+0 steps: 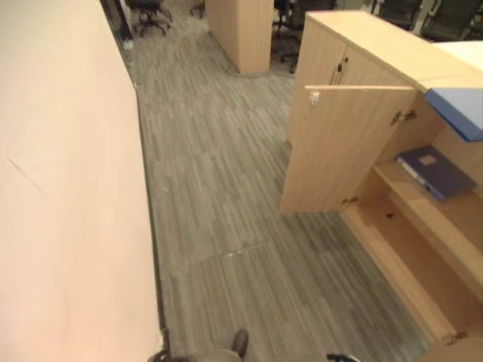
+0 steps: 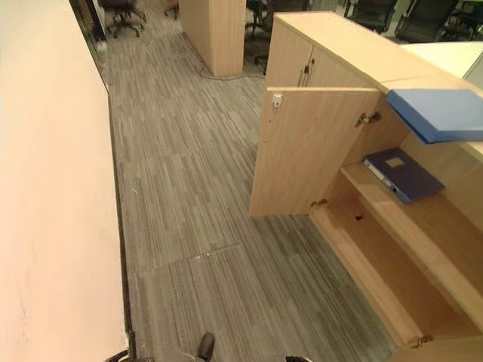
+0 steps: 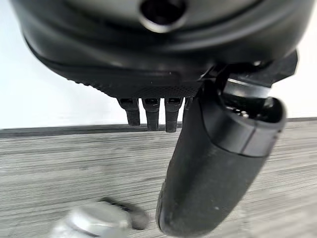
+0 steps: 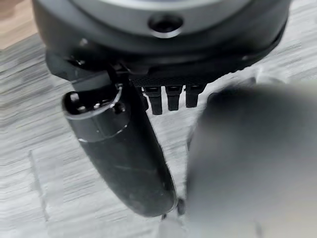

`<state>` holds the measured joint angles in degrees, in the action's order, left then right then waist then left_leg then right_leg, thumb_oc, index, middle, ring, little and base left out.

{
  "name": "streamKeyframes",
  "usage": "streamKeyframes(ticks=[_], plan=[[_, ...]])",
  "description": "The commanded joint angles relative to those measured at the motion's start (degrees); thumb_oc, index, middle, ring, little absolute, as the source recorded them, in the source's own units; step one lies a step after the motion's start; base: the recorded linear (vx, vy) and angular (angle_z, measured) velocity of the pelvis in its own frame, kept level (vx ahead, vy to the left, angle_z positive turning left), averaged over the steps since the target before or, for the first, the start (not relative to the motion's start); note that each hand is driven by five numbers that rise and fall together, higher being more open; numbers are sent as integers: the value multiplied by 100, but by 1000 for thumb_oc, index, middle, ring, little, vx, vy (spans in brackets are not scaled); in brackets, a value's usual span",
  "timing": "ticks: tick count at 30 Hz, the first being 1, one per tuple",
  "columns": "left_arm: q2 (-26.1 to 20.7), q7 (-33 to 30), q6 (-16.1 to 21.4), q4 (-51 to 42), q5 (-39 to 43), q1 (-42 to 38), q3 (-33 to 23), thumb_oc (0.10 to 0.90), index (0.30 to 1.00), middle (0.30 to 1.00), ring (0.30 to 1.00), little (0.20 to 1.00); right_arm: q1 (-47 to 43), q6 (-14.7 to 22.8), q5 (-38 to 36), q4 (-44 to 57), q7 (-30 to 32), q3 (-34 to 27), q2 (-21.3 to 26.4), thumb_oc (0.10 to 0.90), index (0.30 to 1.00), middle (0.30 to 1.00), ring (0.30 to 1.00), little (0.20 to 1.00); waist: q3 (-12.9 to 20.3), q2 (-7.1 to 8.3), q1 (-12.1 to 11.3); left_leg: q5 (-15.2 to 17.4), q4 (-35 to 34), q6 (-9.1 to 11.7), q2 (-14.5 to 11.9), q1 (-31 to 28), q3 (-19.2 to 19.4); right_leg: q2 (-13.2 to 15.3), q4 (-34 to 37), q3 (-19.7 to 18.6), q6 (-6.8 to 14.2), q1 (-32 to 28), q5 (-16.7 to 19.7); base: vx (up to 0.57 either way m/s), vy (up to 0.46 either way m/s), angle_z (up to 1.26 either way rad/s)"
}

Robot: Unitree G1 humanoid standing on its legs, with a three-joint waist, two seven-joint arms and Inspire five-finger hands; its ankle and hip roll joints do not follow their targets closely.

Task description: Put the empty folder in the office cabinet

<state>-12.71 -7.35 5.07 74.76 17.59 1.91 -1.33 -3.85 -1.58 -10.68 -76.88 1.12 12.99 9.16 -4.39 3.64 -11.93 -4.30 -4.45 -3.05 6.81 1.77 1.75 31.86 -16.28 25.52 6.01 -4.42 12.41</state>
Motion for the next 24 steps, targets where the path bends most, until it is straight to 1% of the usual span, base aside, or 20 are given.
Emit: streamKeyframes(ticks=[1,3,4,5,7,8,9,11,12,14,15,16,17,18,19,20,21,22,23,24], plan=[[-299,-106,-39,117,-126,217,-71,800,900,900,900,900,-174,91,142,92,-60,16,210,800,900,900,900,900,-112,133,-233,460,-52,295,-321,-71,-318,278,-142,499,660,-246,185,191,147,-27],[-318,-68,-81,131,-138,285,-99,800,900,900,900,900,-235,83,203,113,-79,85,215,800,900,900,900,900,-253,111,-187,543,-55,236,-373,-233,-227,82,-353,674,643,121,13,167,139,-20],[-294,-27,-122,198,-172,342,-128,800,900,900,900,900,-336,79,242,115,-101,121,269,800,900,900,900,900,-379,22,-150,616,-55,174,-376,-416,-159,-229,-350,745,659,596,-111,138,109,-27],[-289,-26,-122,199,-174,339,-132,800,900,900,900,900,-341,79,241,113,-102,125,274,800,900,900,900,900,-381,9,-167,629,-55,181,-395,-424,-140,-249,-353,726,655,605,-119,158,110,-38],[-235,47,-169,277,-232,419,-151,800,900,900,900,900,-430,79,265,89,-121,182,301,800,900,900,900,900,-521,-72,-124,716,-55,136,-355,-692,-103,-681,-177,800,681,1081,-157,182,50,-41],[-211,97,-200,339,-281,471,-197,800,900,900,900,900,-478,94,228,89,-117,207,323,800,900,900,900,900,-651,-51,-87,845,-55,129,-279,-959,-67,-1130,347,1032,717,1413,6,192,2,-79],[-212,99,-200,340,-283,470,-202,800,900,900,900,900,-482,94,226,87,-117,209,322,800,900,900,900,900,-657,-70,-90,853,-55,137,-305,-973,-63,-1178,417,1048,714,1370,38,207,-19,-74],[-239,130,-238,398,-356,473,-284,800,900,900,900,900,-497,100,186,74,-90,201,297,800,900,900,900,900,-689,62,-120,970,-55,175,-234,-1086,17,-1479,1196,1582,789,1401,300,134,-57,-7],[-240,131,-238,398,-356,473,-285,800,900,900,900,900,-497,100,186,74,-90,201,296,800,900,900,900,900,-691,59,-117,970,-55,177,-239,-1089,13,-1490,1217,1590,789,1387,312,136,-64,13],[-284,176,-270,416,-392,537,-428,800,900,900,900,900,-435,106,142,30,-66,152,296,800,900,900,900,900,-638,162,-181,1066,-55,230,-228,-1159,142,-1614,1687,1995,780,1432,341,290,-93,2],[-274,132,-261,423,-409,596,-532,800,900,900,900,900,-364,114,71,-39,-54,114,281,800,900,900,900,900,-542,234,-291,1215,-49,253,-203,-1186,248,-1654,1994,2232,640,1127,129,474,-152,-9],[-254,99,-259,446,-305,591,-602,800,900,900,900,900,-275,109,71,-111,-38,66,276,800,900,900,900,900,-435,228,-282,1276,-40,290,-301,-1233,330,-1673,1890,2306,480,1119,-42,501,-178,-48],[-246,41,-263,476,-168,547,-651,800,900,900,900,900,-227,119,-37,-125,-25,0,294,800,900,900,900,900,-360,187,-206,1367,-28,294,-410,-1299,270,-1704,1729,2202,361,1179,-251,456,-159,-29],[-206,17,-248,461,-98,511,-629,800,900,900,900,900,-208,116,-57,-117,-33,-14,323,800,900,900,900,900,-331,126,-175,1437,-17,280,-457,-1325,235,-1654,1526,2238,320,1241,-384,427,-99,-18],[-193,-20,-252,424,-87,410,-542,800,900,900,900,900,-205,125,-102,-82,-17,-81,376,800,900,900,900,900,-320,-6,-51,1586,60,246,-562,-1400,212,-1509,1002,2274,143,1337,-655,348,-48,11],[-176,-24,-247,428,-92,360,-492,800,900,900,900,900,-190,127,-136,-60,-6,-127,411,800,900,900,900,900,-314,-65,16,1719,156,244,-618,-1425,226,-1387,616,2294,52,1405,-901,332,-46,18],[-177,-32,-236,414,-86,330,-454,800,900,900,900,900,-169,135,-191,-40,12,-184,435,800,900,900,900,900,-311,-93,87,1800,299,264,-685,-1436,286,-1344,470,2307,-24,1391,-1044,259,-111,23],[-175,-50,-224,387,-89,276,-389,800,900,900,900,900,-164,139,-234,-28,37,-232,450,800,900,900,900,900,-327,-115,157,1830,629,367,-786,-1386,377,-1337,373,2321,-102,1340,-1203,244,-176,13],[-178,-38,-191,304,-109,212,-295,800,900,900,900,900,-166,163,-281,-15,60,-256,471,800,900,900,900,900,-346,-128,226,1742,1056,506,-867,-1286,509,-1377,403,2319,-154,1260,-1288,308,-327,-12],[-189,10,-152,164,-154,143,-167,800,900,900,900,900,-207,207,-372,44,117,-237,521,800,900,900,900,900,-415,-119,278,1275,2124,766,-967,-971,645,-1643,636,2184,-300,995,-1436,377,-407,-33]])
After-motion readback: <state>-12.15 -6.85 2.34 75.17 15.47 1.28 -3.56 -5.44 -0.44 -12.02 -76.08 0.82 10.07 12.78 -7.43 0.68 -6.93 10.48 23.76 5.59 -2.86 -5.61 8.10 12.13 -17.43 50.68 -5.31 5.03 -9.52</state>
